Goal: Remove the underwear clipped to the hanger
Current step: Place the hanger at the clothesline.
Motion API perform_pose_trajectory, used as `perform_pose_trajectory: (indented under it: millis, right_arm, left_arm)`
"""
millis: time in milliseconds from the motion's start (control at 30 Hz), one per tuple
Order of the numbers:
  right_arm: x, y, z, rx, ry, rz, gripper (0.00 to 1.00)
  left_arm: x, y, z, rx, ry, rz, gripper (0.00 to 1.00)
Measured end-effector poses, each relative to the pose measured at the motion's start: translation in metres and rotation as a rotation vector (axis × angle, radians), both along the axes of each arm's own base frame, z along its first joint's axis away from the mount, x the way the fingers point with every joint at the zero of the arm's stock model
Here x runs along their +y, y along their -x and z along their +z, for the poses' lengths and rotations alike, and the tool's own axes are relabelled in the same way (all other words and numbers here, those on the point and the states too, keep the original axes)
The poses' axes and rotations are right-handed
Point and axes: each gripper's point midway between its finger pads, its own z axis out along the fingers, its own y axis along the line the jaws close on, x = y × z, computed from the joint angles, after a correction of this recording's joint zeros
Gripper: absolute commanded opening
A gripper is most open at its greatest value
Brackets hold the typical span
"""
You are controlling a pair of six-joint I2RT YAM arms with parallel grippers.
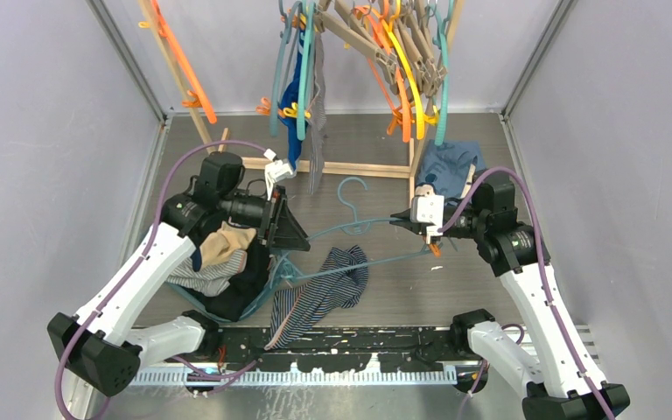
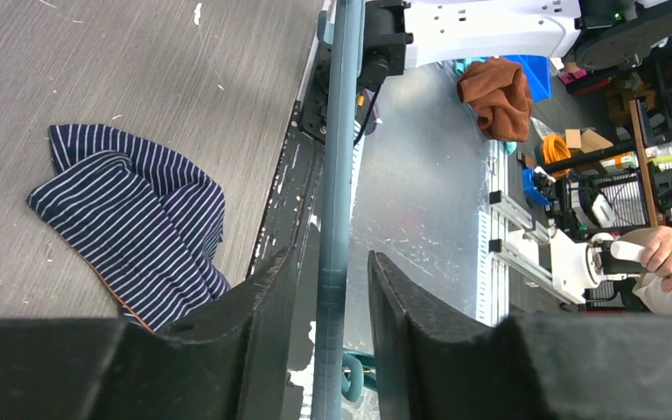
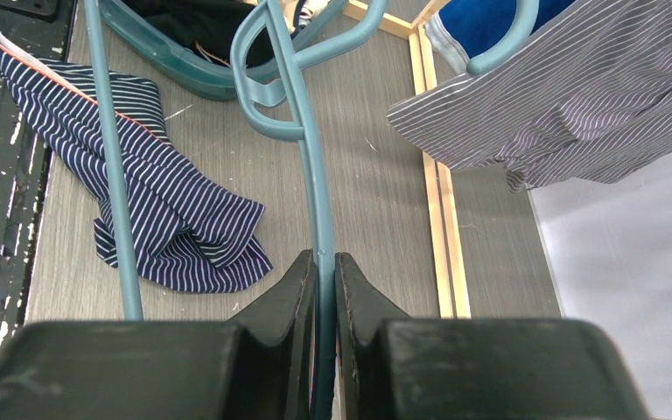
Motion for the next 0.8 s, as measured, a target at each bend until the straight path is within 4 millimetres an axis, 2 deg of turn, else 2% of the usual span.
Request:
perform_pose_trajectory:
  millis: [133, 267, 367, 467, 633, 700, 800]
  right_arm:
    - [0.000, 0.000, 0.001, 0.000, -0.002, -0.001, 0.01]
    - [0.000, -0.002, 0.002, -0.004, -0.004, -0.007, 0.01]
    - [0.000, -0.002, 0.001, 0.003, -0.006, -0.010, 0.01]
    - [0.001, -0.001, 0.002, 0.003, -0.014, -0.009, 0.12]
    - [0.003, 0.004, 0.006, 0.014, -0.037, 0.008, 0.34]
    - [0.002, 0.003, 0.007, 0.024, -0.043, 0.002, 0.51]
    - [0.002, 0.005, 0.009, 0.038, -0.057, 0.005, 0.65]
  left_arm:
    - [-0.001, 0.000, -0.001, -0.002, 0.004, -0.005, 0.21]
    - [-0.001, 0.001, -0.003, -0.004, 0.007, -0.012, 0.03]
    - [0.000, 0.003, -0.002, -0.013, 0.011, -0.014, 0.00]
    - [0.001, 0.005, 0.000, -0.044, 0.018, -0.018, 0.00]
    - [0.007, 0.004, -0.001, -0.114, 0.002, -0.006, 0.00]
    - [0.012, 0.004, -0.005, -0.146, -0.029, 0.010, 0.00]
    - [0.021, 0.001, -0.011, -0.190, -0.080, 0.033, 0.00]
